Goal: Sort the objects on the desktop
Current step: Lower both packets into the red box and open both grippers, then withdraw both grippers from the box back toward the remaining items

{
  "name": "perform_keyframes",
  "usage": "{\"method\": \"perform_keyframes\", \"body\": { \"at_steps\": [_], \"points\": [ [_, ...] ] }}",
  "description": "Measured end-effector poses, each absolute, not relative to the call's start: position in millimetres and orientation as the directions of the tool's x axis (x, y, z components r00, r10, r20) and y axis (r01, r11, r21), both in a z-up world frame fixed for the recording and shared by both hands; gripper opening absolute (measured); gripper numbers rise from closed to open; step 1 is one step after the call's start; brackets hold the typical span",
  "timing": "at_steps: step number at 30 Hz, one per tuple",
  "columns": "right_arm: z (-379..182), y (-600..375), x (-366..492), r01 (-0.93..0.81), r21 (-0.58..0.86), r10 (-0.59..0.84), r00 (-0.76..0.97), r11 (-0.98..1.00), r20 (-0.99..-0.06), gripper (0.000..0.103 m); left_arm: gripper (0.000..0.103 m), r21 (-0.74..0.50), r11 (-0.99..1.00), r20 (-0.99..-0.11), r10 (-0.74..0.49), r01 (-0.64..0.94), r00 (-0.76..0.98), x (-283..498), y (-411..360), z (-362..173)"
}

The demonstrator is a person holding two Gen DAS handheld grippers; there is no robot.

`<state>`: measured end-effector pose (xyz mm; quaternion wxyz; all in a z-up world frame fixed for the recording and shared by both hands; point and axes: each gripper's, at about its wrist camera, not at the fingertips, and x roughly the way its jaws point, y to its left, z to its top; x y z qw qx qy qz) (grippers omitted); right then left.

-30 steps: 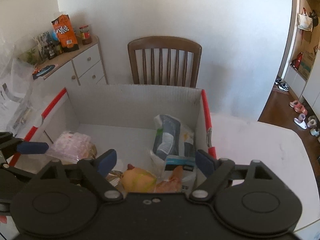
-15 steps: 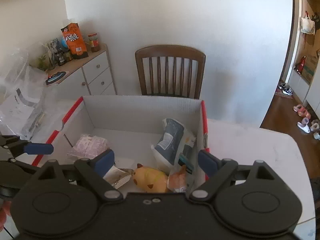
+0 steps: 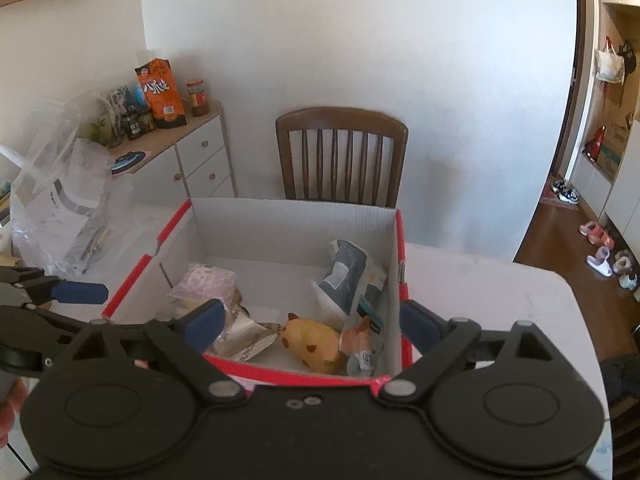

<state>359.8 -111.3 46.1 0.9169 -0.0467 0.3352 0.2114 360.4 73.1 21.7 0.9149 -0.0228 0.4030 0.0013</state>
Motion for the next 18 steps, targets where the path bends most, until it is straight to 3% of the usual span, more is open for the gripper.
{"method": "perform_keyframes", "body": {
  "at_steps": [4,7,18],
  "points": [
    [51,-117,344,-0.413,0.057,0.354,0.692,0.909,-0.629,0.096,0.09,-0.036,0.999,-0.731,-0.025,-0.002,0.682,348,71,27],
    [56,-121,331,-0.413,0.063,0.359,0.693,0.909,-0.625,0.097,0.101,-0.039,0.999,-0.723,-0.031,0.003,0.69,336,71,31],
    [76,-141,272,-0.391,0.087,0.364,0.719,0.916,-0.592,0.098,0.102,-0.091,0.994,-0.689,-0.101,0.052,0.718,288,73,49]
  ]
}}
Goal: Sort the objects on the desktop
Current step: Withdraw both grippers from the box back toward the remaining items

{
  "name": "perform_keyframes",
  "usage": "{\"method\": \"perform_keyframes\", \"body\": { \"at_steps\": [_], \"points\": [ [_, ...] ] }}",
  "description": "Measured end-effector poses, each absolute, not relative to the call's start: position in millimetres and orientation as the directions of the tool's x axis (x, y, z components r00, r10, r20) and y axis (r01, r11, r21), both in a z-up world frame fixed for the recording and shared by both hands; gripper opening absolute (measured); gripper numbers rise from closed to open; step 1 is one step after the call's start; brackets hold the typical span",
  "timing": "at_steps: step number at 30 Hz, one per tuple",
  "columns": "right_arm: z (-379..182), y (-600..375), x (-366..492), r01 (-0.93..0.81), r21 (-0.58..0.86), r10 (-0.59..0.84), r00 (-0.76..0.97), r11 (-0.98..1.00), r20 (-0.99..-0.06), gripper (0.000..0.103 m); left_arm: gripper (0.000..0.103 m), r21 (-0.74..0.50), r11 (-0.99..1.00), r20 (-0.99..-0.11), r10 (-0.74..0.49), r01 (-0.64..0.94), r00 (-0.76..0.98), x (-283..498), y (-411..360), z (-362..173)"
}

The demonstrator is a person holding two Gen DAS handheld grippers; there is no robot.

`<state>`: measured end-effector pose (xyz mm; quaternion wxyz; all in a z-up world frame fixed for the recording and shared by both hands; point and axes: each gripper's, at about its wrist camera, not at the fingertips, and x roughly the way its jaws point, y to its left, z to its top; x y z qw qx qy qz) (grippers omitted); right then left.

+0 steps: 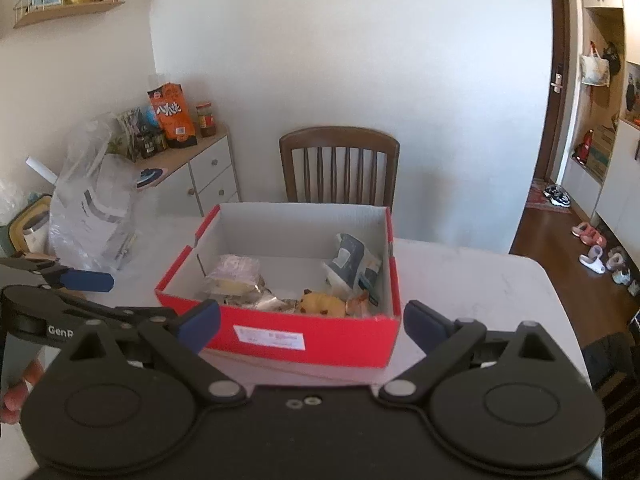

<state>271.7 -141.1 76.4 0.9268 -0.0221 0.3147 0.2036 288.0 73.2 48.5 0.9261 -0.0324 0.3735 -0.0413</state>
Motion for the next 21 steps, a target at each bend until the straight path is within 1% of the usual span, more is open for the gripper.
{"method": "perform_keyframes", "body": {
  "at_steps": [8,21],
  "points": [
    [72,-161,228,-0.341,0.099,0.331,0.736,0.935,-0.59,0.098,0.103,-0.104,0.988,-0.678,-0.152,0.112,0.719,254,65,46],
    [28,-184,167,-0.271,0.074,0.257,0.739,0.96,-0.623,0.098,0.103,-0.103,0.981,-0.703,-0.187,0.162,0.686,217,47,17]
  ]
}}
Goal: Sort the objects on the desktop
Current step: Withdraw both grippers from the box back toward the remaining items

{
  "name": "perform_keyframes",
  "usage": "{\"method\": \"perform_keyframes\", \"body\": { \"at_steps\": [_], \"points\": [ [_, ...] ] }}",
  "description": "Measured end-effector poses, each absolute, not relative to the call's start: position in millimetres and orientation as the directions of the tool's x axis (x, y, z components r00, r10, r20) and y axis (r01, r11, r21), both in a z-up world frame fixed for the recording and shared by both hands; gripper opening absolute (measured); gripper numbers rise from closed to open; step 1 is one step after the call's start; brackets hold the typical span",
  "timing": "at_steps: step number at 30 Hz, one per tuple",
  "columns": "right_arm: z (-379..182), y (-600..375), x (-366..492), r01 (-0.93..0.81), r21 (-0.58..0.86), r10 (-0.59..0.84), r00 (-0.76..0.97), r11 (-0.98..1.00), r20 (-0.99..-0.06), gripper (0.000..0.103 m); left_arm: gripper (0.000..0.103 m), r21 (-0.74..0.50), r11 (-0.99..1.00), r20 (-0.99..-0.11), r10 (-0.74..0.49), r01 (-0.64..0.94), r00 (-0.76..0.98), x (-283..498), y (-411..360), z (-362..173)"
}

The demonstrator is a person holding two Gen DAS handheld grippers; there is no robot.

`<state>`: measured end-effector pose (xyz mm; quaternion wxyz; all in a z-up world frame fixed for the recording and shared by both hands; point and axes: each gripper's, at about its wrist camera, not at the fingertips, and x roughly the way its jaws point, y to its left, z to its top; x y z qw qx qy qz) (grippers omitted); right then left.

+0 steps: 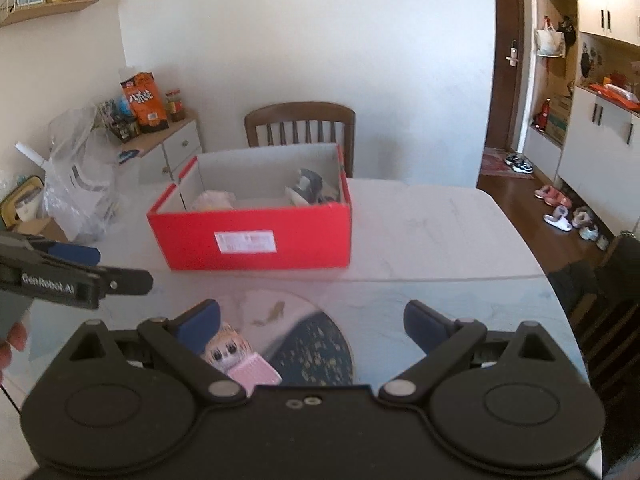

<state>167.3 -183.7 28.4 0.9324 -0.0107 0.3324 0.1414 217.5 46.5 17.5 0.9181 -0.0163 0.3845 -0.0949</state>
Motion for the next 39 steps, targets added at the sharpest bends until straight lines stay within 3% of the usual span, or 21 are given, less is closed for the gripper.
{"method": "perform_keyframes", "body": {
  "at_steps": [19,39],
  "points": [
    [-60,-203,150,-0.224,0.092,0.218,0.646,0.97,-0.731,0.094,0.103,-0.063,0.986,-0.784,-0.143,0.151,0.604,223,24,-43],
    [-101,-204,171,-0.28,0.093,0.243,0.569,0.956,-0.786,0.082,0.102,-0.072,0.984,-0.815,-0.153,0.166,0.559,254,3,-89]
  ]
}}
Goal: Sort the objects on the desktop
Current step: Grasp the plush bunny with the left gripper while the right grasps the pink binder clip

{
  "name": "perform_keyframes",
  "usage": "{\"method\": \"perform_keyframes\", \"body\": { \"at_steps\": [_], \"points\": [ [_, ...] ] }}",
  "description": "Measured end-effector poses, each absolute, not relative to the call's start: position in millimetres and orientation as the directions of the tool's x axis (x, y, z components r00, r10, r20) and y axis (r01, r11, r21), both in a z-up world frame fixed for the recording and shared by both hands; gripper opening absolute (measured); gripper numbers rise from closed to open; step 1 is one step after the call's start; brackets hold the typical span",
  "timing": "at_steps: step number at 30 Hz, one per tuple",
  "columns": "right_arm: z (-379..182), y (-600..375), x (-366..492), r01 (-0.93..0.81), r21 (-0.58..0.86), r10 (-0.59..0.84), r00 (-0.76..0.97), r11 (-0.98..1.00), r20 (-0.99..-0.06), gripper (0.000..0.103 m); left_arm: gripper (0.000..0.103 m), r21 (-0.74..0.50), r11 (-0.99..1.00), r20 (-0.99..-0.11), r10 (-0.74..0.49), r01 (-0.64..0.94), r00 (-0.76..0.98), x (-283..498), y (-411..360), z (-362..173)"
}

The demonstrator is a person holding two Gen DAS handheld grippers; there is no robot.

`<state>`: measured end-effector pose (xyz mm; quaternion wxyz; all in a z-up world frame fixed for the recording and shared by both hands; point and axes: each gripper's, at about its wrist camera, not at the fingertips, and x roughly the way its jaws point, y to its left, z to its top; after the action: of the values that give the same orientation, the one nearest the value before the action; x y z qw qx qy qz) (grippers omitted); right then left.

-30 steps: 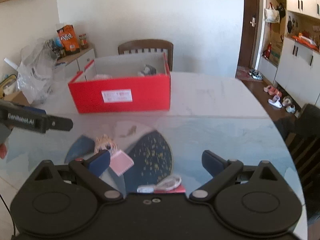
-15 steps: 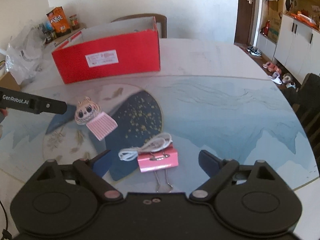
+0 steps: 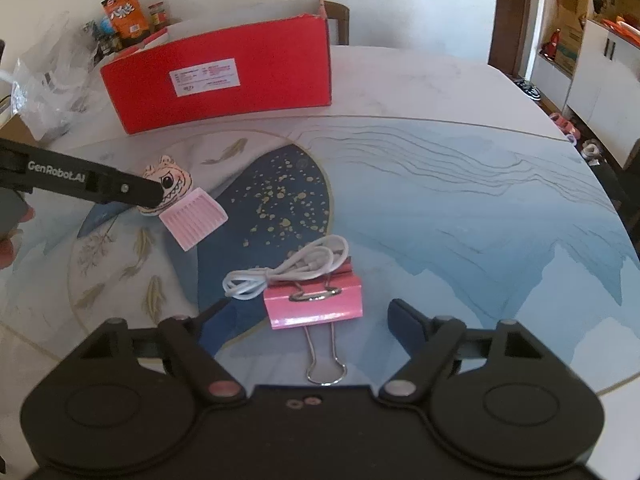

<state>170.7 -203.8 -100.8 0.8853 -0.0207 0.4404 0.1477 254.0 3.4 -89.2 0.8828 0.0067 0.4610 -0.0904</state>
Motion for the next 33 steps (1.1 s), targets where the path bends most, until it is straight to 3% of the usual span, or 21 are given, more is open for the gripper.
{"method": "perform_keyframes", "body": {
  "at_steps": [13,16,20,24,33],
  "points": [
    [-101,-200,178,-0.308,0.069,0.244,0.575,0.949,-0.781,0.074,0.088,-0.098,0.986,-0.824,-0.156,0.135,0.544,267,7,-102],
    [-100,-199,179,-0.308,0.06,0.237,0.579,0.95,-0.78,0.069,0.079,-0.099,0.984,-0.82,-0.166,0.149,0.548,267,5,-100],
    [-100,-199,179,-0.304,0.053,0.229,0.582,0.951,-0.78,0.06,0.06,-0.116,0.978,-0.816,-0.192,0.171,0.544,267,2,-98],
    [-99,-200,178,-0.303,0.05,0.227,0.582,0.952,-0.781,0.057,0.052,-0.119,0.975,-0.814,-0.204,0.187,0.545,264,-1,-97],
    [-98,-202,173,-0.288,0.044,0.211,0.581,0.957,-0.786,0.05,0.049,-0.114,0.973,-0.814,-0.207,0.201,0.543,262,0,-95]
  ]
}}
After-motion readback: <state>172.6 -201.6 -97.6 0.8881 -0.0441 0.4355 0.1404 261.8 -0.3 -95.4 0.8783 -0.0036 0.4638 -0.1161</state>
